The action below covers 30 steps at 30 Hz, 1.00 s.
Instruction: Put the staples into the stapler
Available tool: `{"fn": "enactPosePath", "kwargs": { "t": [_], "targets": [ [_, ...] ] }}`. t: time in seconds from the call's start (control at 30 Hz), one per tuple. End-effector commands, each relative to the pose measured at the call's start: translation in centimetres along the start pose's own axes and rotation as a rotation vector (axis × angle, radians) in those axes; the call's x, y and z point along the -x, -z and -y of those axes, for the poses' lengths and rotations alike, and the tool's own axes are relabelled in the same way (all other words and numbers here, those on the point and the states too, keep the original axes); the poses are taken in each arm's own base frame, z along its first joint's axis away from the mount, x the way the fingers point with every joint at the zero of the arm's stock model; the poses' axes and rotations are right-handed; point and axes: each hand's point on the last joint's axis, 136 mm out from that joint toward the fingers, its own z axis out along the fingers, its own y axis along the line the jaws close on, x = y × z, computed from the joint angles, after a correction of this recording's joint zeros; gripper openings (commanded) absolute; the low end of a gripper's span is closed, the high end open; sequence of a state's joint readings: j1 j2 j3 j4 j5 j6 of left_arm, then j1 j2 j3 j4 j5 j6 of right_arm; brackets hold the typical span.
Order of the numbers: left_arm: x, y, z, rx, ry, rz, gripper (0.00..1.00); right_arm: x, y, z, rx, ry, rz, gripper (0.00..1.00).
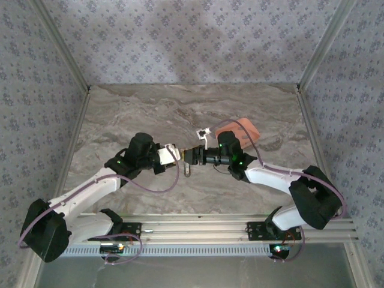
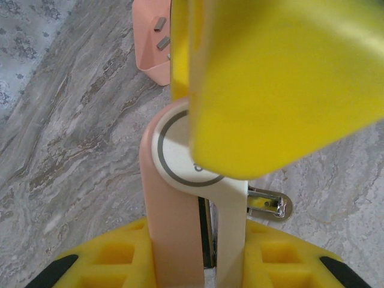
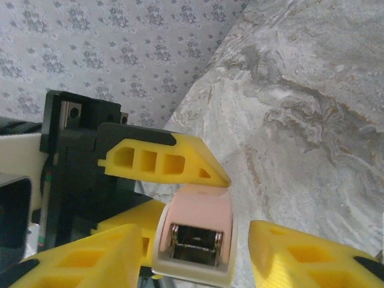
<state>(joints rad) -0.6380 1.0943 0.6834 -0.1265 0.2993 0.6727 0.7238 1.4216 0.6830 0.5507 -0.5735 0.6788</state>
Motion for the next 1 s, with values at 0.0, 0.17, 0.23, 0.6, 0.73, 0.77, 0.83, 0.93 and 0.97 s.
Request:
{"fn": "enactPosePath", "kwargs": {
  "t": [0.0,0.17,0.23,0.6,0.73,0.77,0.83,0.93,0.97],
  "targets": [
    [0.9,0.1,0.4,-0.015,-0.024,0.046,0.18,0.9,-0.4,-1.1,0.030,0.025,0.009,0.36],
    [1.1,0.2,0.2,-0.004,0.003,0.057,0.44,0.8,0.2,-0.7,0.011,0.044,0.022,0.18],
    [1.3,0.3,0.2,-0.003,0.047,0.075,0.57,0.9,0.9,-0.2,-0.010,0.055,0.042,0.15],
    [4.4,2.5,-0.5,-0.098,0.456,0.454,0.70,2.6,7.2,0.4,0.011,0.373,0.226,0.06],
    [6.0,3.2,0.8,-0.215,0.446,0.531,0.68,2.5,8.0,-0.4,0.080,0.507,0.225,0.06],
    [6.4,3.5,1.2,-0.245,0.435,0.546,0.66,2.4,8.2,-0.8,0.099,0.538,0.227,0.05],
    [6.8,3.8,1.4,-0.261,0.436,0.580,0.64,2.1,8.3,-1.7,0.152,0.606,0.227,0.03],
    [7.4,4.1,1.5,-0.277,0.427,0.612,0.64,1.7,8.5,-3.0,0.227,0.689,0.231,0.02],
    [7.4,4.0,1.7,-0.287,0.423,0.611,0.64,1.8,8.6,-3.4,0.248,0.709,0.230,0.02]
  ]
}}
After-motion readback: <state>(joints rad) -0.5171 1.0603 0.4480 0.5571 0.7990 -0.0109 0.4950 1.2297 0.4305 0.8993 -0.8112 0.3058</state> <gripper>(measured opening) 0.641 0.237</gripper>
